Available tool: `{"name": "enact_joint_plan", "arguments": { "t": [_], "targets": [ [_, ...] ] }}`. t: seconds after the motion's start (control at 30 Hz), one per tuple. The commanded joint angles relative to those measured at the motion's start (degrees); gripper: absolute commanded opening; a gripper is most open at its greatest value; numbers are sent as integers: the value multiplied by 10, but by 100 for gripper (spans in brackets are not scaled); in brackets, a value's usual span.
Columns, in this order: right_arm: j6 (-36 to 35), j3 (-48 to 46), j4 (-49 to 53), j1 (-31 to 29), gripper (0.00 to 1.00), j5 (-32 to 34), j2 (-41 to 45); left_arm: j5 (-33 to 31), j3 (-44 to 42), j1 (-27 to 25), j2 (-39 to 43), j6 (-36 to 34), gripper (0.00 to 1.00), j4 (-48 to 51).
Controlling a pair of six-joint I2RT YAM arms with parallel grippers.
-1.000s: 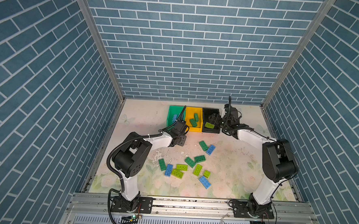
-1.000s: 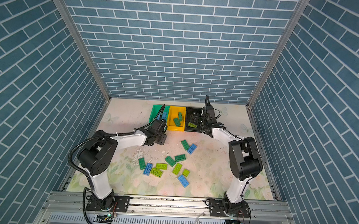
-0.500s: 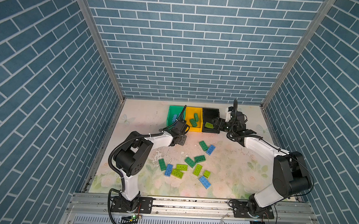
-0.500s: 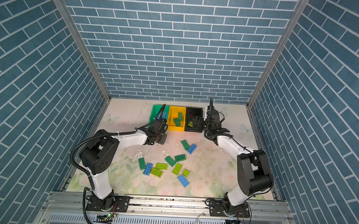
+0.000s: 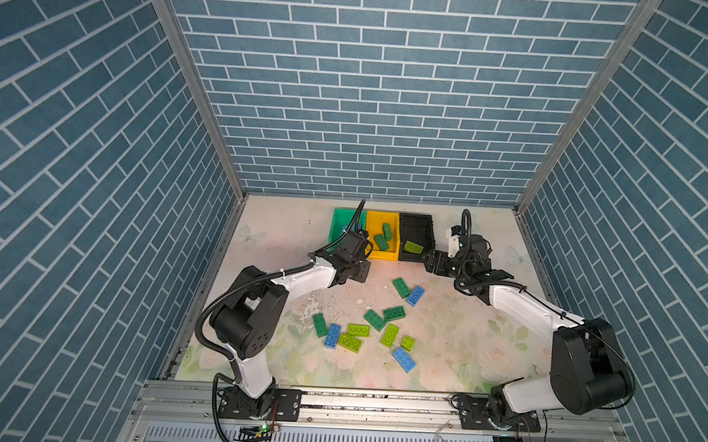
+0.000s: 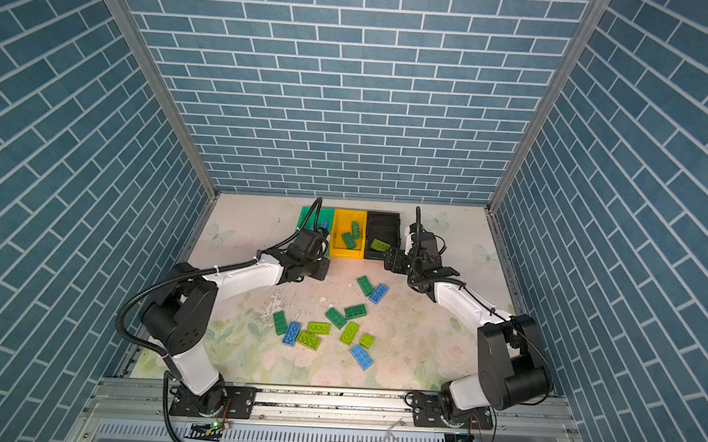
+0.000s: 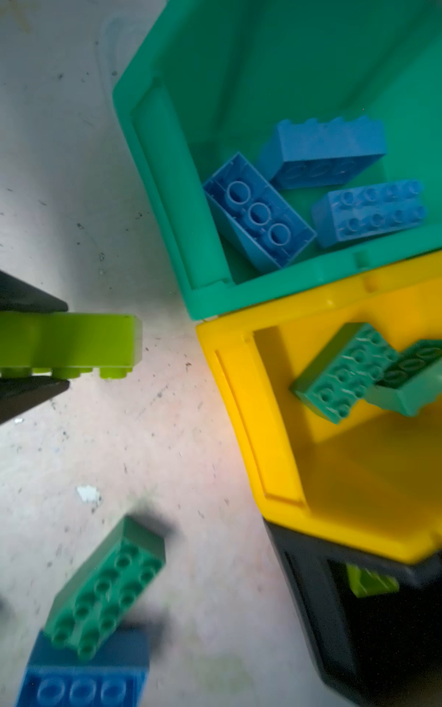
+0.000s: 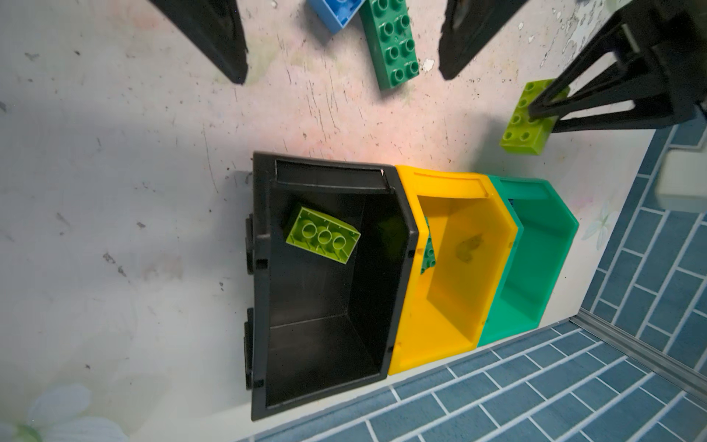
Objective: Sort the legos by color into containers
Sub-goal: 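Carry lime brick into black bin with left while right reaches blue brick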
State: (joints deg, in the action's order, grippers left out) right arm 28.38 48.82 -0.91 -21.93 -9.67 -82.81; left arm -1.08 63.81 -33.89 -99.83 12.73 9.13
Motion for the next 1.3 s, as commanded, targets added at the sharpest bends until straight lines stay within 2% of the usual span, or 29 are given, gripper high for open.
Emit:
{"name": "enact_joint_plan", "arguments": {
  "t": [0.0, 0.1, 0.23, 0.57, 0.77, 1.03, 1.27],
  "targets": [
    [79, -23, 32, 3, 78, -23, 18, 49, 26, 0, 24, 19, 19, -21],
    [133, -52, 10, 2, 78, -49, 30, 87, 46, 0, 23, 30, 19, -38],
    [177, -100, -26, 2, 76, -45, 55, 133, 60, -1, 15, 49, 19, -92],
    [208, -143, -34, -10, 76, -40, 84, 198, 151, -2, -51, 88, 18, -154],
    [239, -153, -23, -50, 76, -10, 88, 212, 207, -1, -110, 109, 18, -192],
    [296, -186, -35, -84, 76, 22, 96, 226, 318, -1, -208, 126, 18, -194],
    [337, -186, -28, -104, 75, 53, 91, 213, 381, -1, -265, 134, 19, -196]
  ]
}}
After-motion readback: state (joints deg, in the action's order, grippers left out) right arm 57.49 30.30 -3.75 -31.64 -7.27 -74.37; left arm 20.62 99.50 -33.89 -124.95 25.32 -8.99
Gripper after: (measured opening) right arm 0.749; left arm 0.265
